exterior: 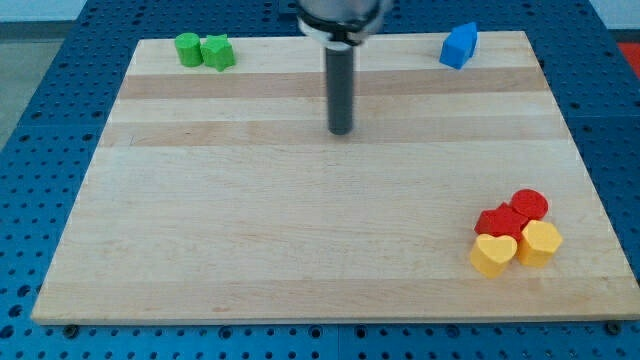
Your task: Point at the bottom right
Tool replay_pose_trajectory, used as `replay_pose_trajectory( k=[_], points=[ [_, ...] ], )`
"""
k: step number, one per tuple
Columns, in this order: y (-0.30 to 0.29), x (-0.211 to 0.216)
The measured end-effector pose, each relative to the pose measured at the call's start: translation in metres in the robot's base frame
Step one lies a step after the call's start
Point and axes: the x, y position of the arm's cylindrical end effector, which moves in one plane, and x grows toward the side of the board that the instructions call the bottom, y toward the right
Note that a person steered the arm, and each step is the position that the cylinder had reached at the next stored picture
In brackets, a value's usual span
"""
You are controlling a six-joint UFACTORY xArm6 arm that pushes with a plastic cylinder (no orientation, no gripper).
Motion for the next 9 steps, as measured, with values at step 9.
replay_pose_trajectory(
  k=[9],
  points=[
    [0.270,0.187]
  ],
)
